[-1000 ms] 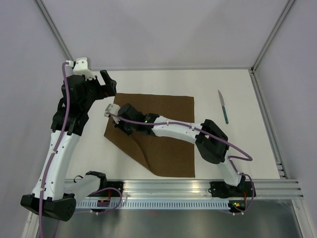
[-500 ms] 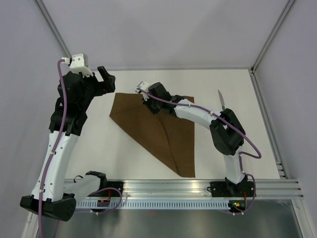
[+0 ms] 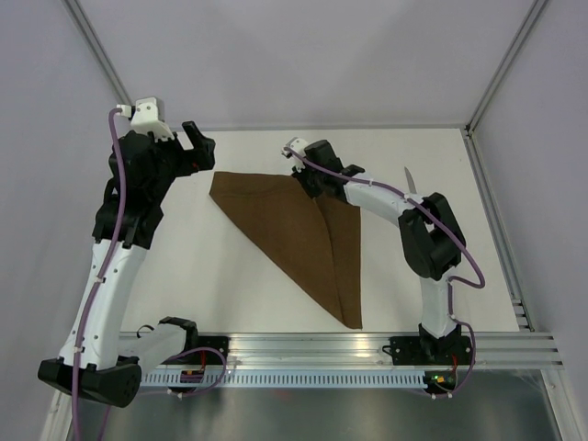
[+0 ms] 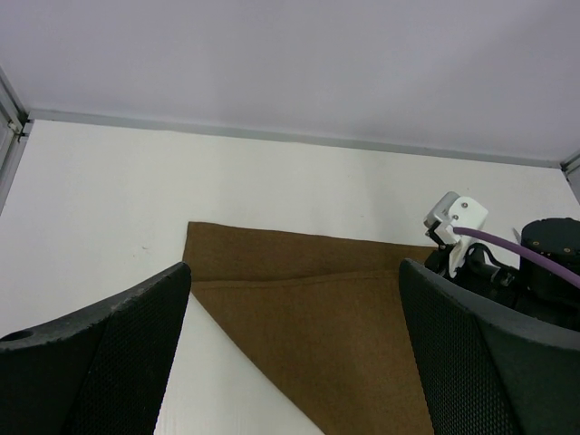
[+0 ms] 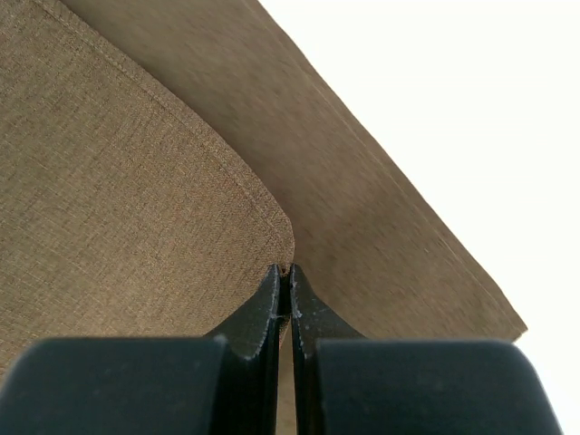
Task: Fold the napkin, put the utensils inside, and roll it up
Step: Fold the napkin at the center of the board.
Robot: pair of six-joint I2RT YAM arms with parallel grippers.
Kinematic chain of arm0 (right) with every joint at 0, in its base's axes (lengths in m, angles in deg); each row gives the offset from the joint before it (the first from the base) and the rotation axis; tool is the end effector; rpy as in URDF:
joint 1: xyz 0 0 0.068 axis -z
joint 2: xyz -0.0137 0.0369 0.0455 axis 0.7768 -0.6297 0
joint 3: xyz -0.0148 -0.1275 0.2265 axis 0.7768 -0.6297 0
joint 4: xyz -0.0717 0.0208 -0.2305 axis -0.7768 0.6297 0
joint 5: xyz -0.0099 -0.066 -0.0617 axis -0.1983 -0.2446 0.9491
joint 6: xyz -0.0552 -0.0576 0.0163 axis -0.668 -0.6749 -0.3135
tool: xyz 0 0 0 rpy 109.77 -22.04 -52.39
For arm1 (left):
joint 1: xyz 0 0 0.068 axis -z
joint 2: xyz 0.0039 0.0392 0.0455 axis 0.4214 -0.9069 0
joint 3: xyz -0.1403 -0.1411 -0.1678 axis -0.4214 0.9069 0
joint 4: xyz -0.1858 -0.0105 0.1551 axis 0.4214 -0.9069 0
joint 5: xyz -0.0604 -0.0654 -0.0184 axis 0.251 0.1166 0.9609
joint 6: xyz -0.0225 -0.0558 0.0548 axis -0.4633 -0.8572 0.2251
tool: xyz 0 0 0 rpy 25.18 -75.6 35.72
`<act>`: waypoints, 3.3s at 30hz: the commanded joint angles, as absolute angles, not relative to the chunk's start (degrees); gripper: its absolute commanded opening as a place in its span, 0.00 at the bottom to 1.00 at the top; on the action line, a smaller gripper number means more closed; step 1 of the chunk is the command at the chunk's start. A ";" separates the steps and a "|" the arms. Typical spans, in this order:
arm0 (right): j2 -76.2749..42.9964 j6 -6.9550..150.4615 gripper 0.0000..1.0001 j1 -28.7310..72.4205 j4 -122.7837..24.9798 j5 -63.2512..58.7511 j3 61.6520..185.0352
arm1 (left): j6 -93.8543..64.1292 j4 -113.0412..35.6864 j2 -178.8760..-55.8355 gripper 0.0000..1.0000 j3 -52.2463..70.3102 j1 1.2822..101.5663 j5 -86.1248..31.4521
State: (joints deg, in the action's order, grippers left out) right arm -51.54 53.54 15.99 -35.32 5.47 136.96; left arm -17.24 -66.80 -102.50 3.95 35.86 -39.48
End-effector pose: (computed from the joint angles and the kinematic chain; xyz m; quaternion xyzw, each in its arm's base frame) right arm 0.3825 0.2675 0.1972 -0.3579 0.8362 0.0843 0.4068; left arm 0.2335 -0.0403 0.4306 -0.0420 0.7609 -0.1143 0.6373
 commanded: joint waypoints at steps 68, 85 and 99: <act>-53.69 50.70 0.00 30.84 -37.10 7.15 140.26 | -17.70 -63.46 -107.60 1.00 2.19 35.74 -37.18; -51.49 51.93 0.00 30.84 -34.03 5.92 143.86 | -17.17 -63.28 -108.04 1.00 2.28 35.74 -37.36; -49.64 52.19 0.01 30.76 -32.01 5.57 145.35 | -16.82 -63.19 -108.13 1.00 2.19 35.74 -37.44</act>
